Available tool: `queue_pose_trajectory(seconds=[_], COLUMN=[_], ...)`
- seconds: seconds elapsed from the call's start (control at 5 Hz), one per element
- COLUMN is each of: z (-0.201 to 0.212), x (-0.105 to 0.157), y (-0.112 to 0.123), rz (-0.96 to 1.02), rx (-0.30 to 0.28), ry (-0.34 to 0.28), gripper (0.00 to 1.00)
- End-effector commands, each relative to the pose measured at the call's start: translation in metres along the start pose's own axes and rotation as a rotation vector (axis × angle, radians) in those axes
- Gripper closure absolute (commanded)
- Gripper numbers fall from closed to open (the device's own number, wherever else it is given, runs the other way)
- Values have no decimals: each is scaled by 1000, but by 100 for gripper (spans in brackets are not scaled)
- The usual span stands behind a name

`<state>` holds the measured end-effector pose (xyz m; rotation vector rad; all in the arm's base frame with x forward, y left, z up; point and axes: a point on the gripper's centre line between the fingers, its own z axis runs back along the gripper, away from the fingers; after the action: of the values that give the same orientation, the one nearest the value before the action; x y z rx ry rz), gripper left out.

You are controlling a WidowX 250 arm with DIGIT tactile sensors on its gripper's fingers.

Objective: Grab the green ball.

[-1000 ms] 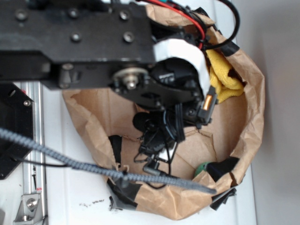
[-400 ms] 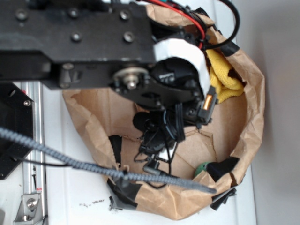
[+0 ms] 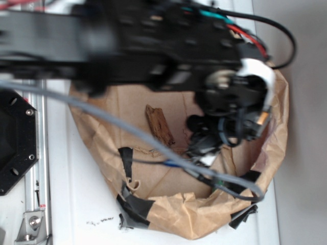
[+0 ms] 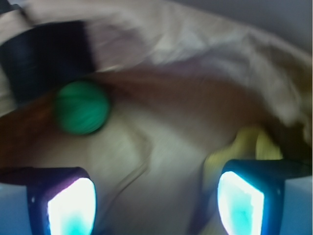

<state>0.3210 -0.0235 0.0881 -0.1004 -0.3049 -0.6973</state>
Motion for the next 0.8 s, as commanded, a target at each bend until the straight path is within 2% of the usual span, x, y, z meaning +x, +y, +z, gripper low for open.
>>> queue_pose_trajectory(seconds=[0.0, 0.2, 0.6], z=[2, -1, -20], x=[21, 15, 23], y=[-10, -35, -58], rz=[-177, -259, -345], rx=[-40, -61, -100], ry=[-50, -53, -75], gripper=[0, 0, 0])
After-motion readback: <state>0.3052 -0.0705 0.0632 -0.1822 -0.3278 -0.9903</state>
